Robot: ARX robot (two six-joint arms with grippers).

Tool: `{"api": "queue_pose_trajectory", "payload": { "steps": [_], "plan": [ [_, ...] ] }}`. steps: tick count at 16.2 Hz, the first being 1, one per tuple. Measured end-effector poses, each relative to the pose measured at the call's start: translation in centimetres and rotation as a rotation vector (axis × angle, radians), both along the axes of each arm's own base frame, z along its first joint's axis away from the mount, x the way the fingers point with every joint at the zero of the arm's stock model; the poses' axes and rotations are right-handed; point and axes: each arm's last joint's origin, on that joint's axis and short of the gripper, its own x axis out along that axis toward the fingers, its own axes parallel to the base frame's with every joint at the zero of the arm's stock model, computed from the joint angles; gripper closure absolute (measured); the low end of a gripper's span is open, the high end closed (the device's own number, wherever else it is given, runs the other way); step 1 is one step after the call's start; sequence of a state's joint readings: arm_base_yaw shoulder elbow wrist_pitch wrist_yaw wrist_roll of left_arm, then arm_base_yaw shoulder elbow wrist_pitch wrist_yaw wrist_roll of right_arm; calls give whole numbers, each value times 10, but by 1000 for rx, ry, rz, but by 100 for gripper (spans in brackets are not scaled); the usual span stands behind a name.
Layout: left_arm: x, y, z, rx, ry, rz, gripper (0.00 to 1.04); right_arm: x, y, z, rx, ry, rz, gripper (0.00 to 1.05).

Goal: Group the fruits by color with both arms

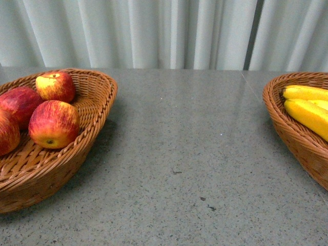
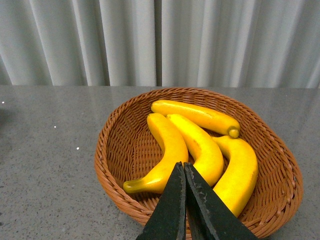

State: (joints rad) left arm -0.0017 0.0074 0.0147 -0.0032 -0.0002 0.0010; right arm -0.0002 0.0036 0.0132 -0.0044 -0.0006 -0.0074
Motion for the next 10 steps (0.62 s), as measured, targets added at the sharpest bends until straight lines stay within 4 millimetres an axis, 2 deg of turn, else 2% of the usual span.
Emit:
{"api": "queue_pose_trajectory", "payload": {
  "steps": [1,9,10],
  "plan": [
    [0,0,0,0,0,0,7,0,0,0,0,0,0,103],
    [0,0,0,0,0,0,7,0,0,0,0,0,0,5],
    [0,0,0,0,0,0,7,0,0,0,0,0,0,7]
  ]
}}
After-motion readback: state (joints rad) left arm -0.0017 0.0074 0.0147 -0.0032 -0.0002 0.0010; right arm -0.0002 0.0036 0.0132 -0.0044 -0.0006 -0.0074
